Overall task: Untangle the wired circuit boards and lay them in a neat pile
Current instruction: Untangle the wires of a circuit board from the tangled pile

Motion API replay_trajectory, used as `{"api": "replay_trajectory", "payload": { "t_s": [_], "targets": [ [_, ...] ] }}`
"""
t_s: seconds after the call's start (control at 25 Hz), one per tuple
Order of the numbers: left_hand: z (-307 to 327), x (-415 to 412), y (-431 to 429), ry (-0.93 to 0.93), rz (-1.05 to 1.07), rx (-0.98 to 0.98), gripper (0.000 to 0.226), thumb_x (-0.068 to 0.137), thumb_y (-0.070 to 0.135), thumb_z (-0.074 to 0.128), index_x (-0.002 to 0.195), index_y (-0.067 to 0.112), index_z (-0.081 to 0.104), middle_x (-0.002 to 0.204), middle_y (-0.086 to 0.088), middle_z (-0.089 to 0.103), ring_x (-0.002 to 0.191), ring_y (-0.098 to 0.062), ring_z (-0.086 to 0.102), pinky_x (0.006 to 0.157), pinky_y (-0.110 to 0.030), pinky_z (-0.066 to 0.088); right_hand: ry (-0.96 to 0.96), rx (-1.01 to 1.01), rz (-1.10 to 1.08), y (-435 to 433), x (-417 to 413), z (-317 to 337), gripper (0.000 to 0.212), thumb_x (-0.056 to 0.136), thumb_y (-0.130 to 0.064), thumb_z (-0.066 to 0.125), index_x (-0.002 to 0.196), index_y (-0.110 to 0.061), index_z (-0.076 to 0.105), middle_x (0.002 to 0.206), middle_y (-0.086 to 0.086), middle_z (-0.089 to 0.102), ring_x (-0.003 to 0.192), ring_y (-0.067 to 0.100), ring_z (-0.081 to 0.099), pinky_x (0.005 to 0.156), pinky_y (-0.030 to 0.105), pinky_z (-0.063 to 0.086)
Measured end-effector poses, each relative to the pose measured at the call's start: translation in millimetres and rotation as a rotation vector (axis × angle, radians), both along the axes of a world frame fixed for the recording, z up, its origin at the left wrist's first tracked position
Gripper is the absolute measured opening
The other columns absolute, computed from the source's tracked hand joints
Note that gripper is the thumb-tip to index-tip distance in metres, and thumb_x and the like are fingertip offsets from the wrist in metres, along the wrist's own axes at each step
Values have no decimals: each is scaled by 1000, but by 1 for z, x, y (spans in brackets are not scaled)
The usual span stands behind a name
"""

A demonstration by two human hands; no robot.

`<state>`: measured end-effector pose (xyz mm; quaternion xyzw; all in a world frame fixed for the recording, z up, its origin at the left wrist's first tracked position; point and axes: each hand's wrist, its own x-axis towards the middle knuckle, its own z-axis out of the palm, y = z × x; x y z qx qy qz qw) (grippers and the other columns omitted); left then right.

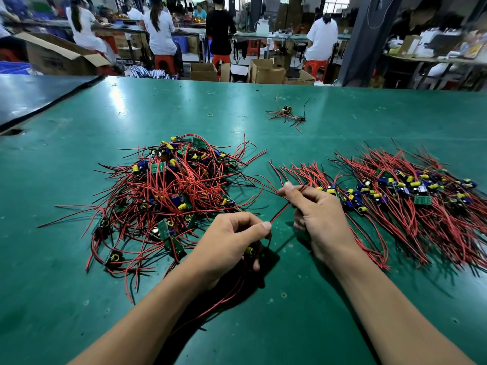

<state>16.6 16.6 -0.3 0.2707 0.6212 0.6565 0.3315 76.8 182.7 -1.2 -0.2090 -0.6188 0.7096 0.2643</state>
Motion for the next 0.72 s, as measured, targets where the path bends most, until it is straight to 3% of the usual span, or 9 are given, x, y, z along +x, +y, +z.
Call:
{"api": "replay_trajectory", "payload": {
  "t_s": [0.2,0.36,0.48,0.6,0.72],
  "targets": [
    [2,0,0,12,-21,-12,20,91,19,66,74,7,67,56,-7,54,41,-22,51,45,-23,42,-43,-121,-35,1,-1,6,43,97,-42,61,70,-12,75,53,-7,41,38,6,26,36,17,25],
    [2,2,1,1,-17,-4,18,90,20,66,78,6,69,59,-8,56,42,-23,53,47,-23,41,-30,-524,89,4,0,16,45,99,-42,54,67,-11,61,58,-4,38,35,4,26,33,16,22],
    [3,1,1,-2,-32,-15,18,90,21,66,80,6,70,61,-7,59,45,-24,56,48,-25,42,25,-805,228,9,4,21,34,88,-34,61,60,-14,59,60,-6,35,34,5,25,38,16,17],
    [3,1,0,5,-36,-26,18,90,22,67,79,8,71,62,-7,60,46,-24,57,50,-26,42,38,-882,334,11,8,23,31,84,-31,61,59,-14,58,57,-6,39,39,6,17,43,17,13],
    [3,2,1,-7,-16,-34,19,90,23,67,80,7,70,61,-6,60,48,-24,57,52,-28,45,24,-841,300,11,7,23,32,85,-37,63,63,-13,66,61,-8,35,36,4,22,38,15,15]
  ]
}}
